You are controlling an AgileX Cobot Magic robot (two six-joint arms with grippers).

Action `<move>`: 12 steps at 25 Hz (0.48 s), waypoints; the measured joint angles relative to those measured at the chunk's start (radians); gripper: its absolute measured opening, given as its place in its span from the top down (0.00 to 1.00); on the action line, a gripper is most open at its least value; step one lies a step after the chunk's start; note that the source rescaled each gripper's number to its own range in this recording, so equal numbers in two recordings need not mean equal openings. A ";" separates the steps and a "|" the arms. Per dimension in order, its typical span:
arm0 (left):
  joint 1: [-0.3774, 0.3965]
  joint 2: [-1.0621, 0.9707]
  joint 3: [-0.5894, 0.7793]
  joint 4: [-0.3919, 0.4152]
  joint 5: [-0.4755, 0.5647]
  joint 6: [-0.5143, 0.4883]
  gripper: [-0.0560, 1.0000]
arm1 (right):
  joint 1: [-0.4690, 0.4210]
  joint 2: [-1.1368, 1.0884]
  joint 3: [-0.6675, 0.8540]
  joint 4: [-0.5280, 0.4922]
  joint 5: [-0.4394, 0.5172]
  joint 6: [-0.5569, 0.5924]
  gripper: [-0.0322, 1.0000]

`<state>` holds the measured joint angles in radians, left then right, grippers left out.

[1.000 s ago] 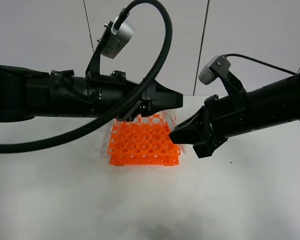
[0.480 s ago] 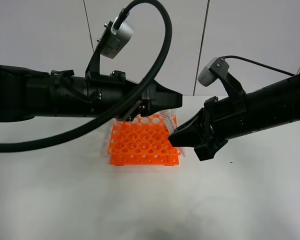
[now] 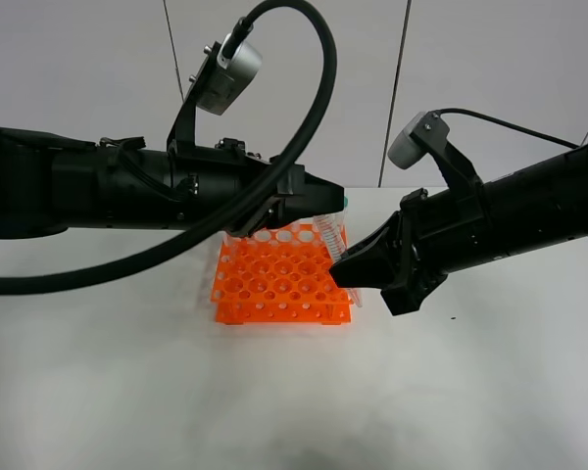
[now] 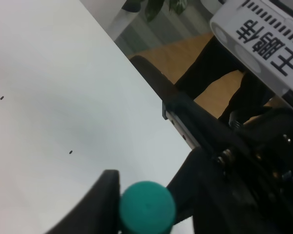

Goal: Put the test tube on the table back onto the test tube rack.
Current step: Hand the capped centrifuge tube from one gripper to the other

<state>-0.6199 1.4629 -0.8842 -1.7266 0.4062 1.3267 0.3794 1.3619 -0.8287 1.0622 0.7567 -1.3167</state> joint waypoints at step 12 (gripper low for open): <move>0.000 0.000 0.000 0.001 -0.001 0.000 0.95 | 0.001 0.000 0.000 0.000 0.001 -0.001 0.95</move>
<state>-0.6199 1.4629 -0.8842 -1.7257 0.4054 1.3267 0.3804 1.3619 -0.8287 1.0622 0.7573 -1.3176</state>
